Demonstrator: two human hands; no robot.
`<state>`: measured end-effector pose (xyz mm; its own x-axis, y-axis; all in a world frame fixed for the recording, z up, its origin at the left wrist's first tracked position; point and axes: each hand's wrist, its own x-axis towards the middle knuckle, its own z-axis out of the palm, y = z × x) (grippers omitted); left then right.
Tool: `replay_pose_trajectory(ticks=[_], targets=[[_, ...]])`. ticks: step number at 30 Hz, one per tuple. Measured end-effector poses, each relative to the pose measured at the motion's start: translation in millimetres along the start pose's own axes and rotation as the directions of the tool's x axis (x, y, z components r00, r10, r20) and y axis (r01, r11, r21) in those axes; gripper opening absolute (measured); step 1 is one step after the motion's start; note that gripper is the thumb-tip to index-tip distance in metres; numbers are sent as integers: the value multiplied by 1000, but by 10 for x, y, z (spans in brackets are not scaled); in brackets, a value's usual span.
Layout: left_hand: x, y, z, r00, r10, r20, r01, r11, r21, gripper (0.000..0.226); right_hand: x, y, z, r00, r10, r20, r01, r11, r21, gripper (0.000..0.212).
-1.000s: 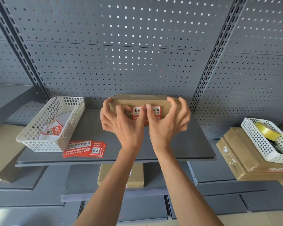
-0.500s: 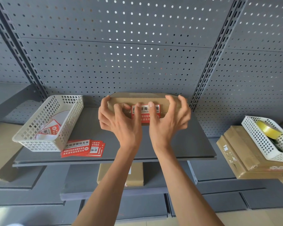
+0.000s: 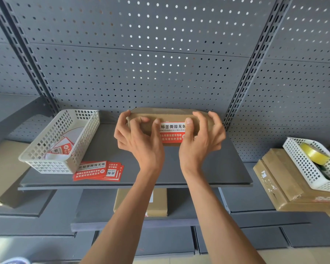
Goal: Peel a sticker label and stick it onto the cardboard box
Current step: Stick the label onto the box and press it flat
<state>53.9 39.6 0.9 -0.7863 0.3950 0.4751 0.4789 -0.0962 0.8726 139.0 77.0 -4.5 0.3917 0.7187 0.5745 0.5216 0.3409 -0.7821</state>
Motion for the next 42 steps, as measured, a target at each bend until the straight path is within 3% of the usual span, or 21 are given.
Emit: replay_pose_trajectory(ticks=[10, 17, 21, 31, 38, 42], targets=[[7, 16, -6, 1000, 4, -1, -4, 1000, 3, 5, 16, -19, -14, 1000, 28, 7, -28, 1000, 13, 14], [20, -14, -69, 994, 32, 102, -38, 998, 58, 24, 18, 19, -78, 997, -11, 83, 10, 1000, 7, 25], [30, -38, -112, 985, 60, 159, -73, 994, 78, 26, 24, 84, -115, 989, -69, 131, 58, 994, 88, 30], [86, -160, -306, 931, 143, 335, -185, 978, 95, 43, 90, 276, -168, 949, -199, 245, 166, 974, 152, 41], [70, -148, -311, 939, 150, 310, -186, 979, 89, 41, 91, 304, -239, 917, -209, 339, 164, 974, 156, 48], [-4, -58, -194, 969, 102, 223, -132, 983, 126, 55, 27, 123, -246, 944, -131, 302, 118, 991, 61, 54]])
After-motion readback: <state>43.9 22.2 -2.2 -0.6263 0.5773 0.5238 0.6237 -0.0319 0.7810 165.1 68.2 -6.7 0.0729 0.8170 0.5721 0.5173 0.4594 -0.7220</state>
